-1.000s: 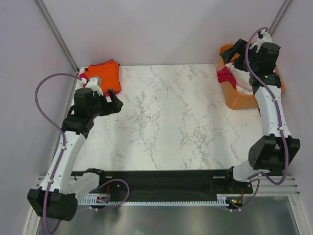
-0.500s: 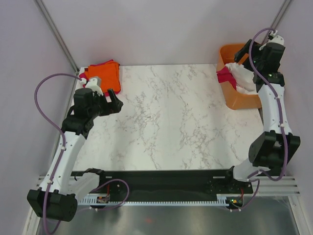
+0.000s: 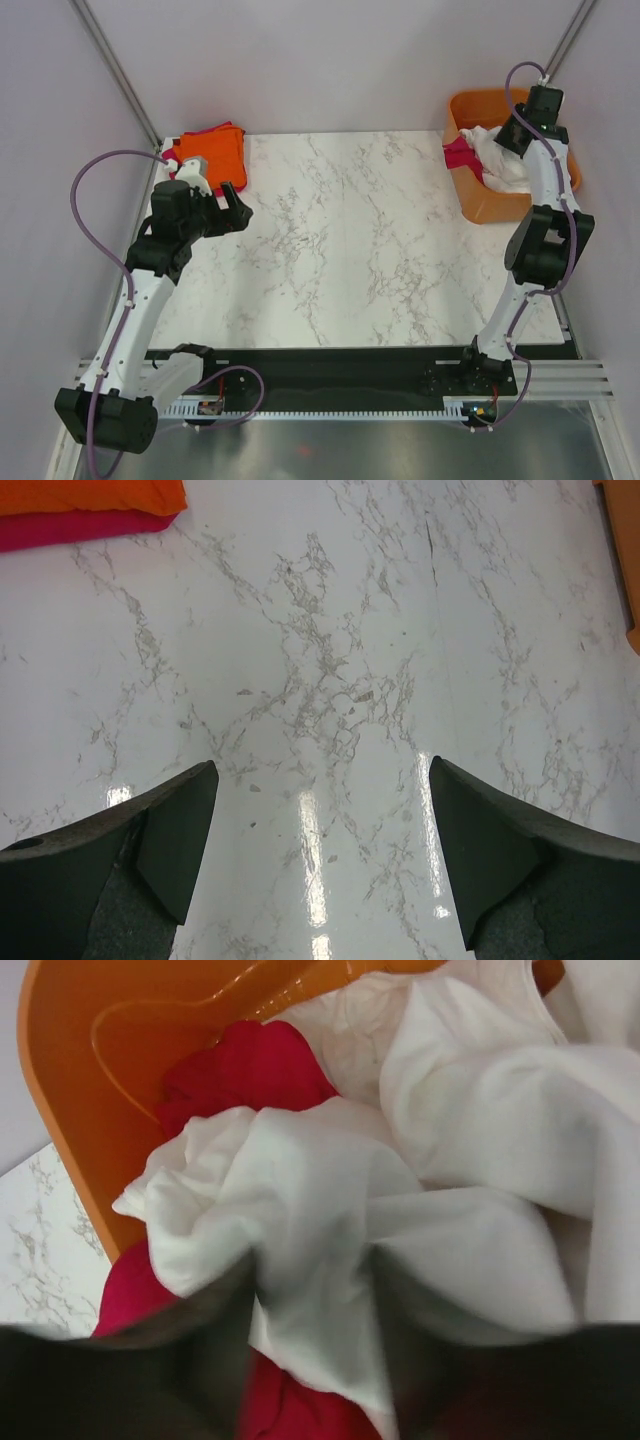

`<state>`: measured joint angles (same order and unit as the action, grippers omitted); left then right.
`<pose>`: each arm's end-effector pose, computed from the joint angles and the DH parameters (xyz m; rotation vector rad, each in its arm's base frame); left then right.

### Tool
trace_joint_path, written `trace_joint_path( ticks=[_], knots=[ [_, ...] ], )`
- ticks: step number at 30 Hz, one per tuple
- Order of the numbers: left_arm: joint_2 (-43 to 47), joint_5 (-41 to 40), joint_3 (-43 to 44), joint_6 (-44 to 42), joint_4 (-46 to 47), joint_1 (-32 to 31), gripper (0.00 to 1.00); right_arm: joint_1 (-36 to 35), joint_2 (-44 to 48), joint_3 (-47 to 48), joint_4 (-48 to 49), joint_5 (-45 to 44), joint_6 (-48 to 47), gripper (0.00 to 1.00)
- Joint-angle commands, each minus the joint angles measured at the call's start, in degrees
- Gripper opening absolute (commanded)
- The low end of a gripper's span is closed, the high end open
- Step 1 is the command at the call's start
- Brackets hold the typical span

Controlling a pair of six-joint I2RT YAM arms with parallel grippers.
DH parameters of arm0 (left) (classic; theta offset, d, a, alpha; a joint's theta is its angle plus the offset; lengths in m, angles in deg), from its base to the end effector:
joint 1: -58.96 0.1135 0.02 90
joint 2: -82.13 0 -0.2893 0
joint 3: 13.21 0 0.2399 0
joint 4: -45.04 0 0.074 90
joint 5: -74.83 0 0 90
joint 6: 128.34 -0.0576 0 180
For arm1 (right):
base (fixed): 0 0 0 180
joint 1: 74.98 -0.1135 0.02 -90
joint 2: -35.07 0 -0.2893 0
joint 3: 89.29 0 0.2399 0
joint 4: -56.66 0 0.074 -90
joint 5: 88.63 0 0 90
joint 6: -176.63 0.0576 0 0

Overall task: Fold and stack the t-shirts
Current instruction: Grab the tshirt from the pile, then move the tshirt to the center of the board

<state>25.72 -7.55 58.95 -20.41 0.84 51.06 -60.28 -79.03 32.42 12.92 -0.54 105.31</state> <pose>0.2031 -0.0359 0.3572 -0.1000 2.0863 -0.4133 0.4659 -0.1242 0.3318 0.6499 2.1028 0.0022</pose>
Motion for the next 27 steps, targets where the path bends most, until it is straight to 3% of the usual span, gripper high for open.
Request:
trace_joint_path(
  ticks=[1, 2, 7, 11, 12, 15, 17, 18, 19, 20, 22, 23, 27],
  knots=[
    [1.38, -0.67, -0.28, -2.20, 1.50, -0.45, 0.94, -0.11, -3.39, 10.27, -3.43, 0.07, -0.05, 0.12],
    [1.47, -0.85, -0.28, -2.29, 1.50, -0.45, 0.94, -0.20, -4.45, 12.81, -4.48, 0.68, 0.30, 0.00],
    [1.12, -1.29, -0.10, -2.46, 1.59, -0.45, 0.94, -3.88, -2.09, 18.44, -3.18, 6.99, -0.04, 0.00],
    [1.47, -1.90, -0.19, -2.55, 1.50, -0.45, 0.94, -11.68, -0.43, 39.06, -1.26, 19.29, 4.68, 0.00],
    [1.56, -2.17, -0.28, -2.55, 1.41, -0.45, 0.94, -12.84, 0.89, 40.60, 4.85, 24.19, 7.23, 0.00],
    [1.56, -2.52, -0.28, -2.64, 1.50, -0.45, 0.94, -14.26, 10.28, 35.19, 19.96, 26.00, 18.04, 0.00],
    [1.82, -2.52, -0.36, -2.64, 1.50, -0.45, 0.94, -14.26, 16.51, 31.76, 20.82, 23.45, 18.25, 0.00],
    [2.08, -2.78, -0.36, -2.64, 1.50, -0.45, 0.94, -14.26, 18.81, 29.82, 20.99, 23.27, 17.28, 0.40],
    [2.17, -2.78, -0.36, -2.55, 1.50, -0.45, 0.94, -14.26, 21.27, 27.02, 20.91, 22.66, 16.23, 0.89],
    [2.26, -2.70, -0.36, -2.55, 1.50, -0.45, 0.94, -14.26, 26.60, 19.86, 20.91, 22.05, 14.91, 0.98],
    [2.44, -2.87, -0.36, -2.47, 1.50, -0.45, 0.94, -14.35, 34.51, 12.00, 18.98, 18.55, 9.73, 0.98],
    [2.52, -2.61, -0.36, -2.46, 1.41, -0.36, 0.94, -14.26, 36.56, 5.00, 17.58, 12.00, 8.67, 0.98],
    [3.05, -3.22, -0.36, -2.29, 1.50, -0.45, 0.94, -14.26, 42.64, -7.01, 10.56, -0.77, 2.79, 0.98]
  ],
)
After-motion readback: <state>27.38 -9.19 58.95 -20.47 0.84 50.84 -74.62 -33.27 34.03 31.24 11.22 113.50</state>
